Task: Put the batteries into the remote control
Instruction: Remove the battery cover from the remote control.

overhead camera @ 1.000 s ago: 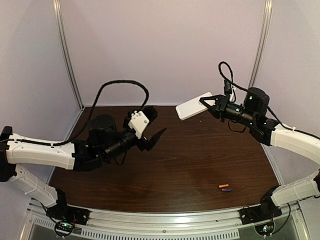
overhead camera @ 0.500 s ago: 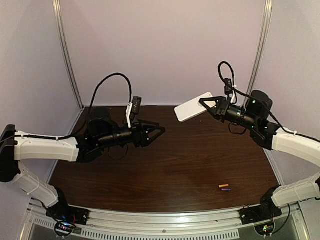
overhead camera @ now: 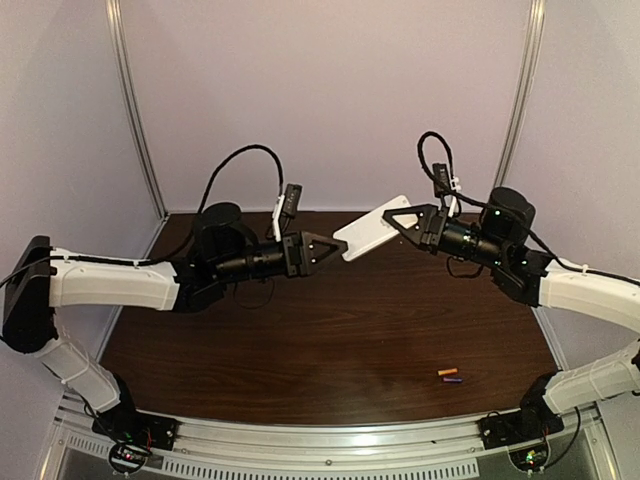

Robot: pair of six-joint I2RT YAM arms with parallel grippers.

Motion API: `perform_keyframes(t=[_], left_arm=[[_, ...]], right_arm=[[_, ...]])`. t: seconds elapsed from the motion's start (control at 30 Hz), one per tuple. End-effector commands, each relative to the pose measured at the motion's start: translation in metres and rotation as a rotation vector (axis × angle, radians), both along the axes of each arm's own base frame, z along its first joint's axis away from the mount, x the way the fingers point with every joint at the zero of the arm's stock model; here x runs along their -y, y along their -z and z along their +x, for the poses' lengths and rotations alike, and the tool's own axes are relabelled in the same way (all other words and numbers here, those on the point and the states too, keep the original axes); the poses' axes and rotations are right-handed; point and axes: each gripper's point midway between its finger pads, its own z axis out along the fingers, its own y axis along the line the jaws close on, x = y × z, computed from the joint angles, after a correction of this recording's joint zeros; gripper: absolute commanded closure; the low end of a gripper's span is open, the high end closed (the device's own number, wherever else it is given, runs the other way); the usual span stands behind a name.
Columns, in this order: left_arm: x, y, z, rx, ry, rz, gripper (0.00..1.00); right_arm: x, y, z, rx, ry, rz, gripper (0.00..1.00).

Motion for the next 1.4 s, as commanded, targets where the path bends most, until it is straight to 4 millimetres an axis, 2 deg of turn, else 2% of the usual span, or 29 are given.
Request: perform_keyframes(t=[0.0,0.23,0.5,0.63,1.03,1.17,1.37], left_arm=[[0.009,-0.003,0.005,-0.04,0.023,-0.028,0.42],[0.012,0.001,0.01,-0.078,0.009,-0.029,0.51],[0.016,0.013,0.013,-0.123,0.006,-0.012,0.72],[0.013,0.011,0.011,-0.11,0.023,-0.029,0.8],[0.009,0.003,-0.003,0.014,0.092,-0.032,0.88],[0.008,0.005,-0.003,0.023,0.09,-0.02,0.87],[0.009,0.004,0.006,-0.016,0.047,-0.011,0.48]], right_arm=[[-0.009,-0.008,-0.002,0.054,-0.003,-0.011,1.0],[-0.016,-0.006,-0.006,0.081,-0.003,-0.054,1.0],[-0.019,-0.008,-0.008,0.095,-0.003,-0.064,1.0],[-0.017,-0.013,-0.01,0.103,0.0,-0.057,1.0],[-0.003,-0.038,-0.01,0.075,-0.055,0.102,1.0],[-0.002,-0.043,-0.01,0.073,-0.075,0.139,1.0],[-0.004,-0.032,-0.005,0.078,-0.05,0.082,1.0]])
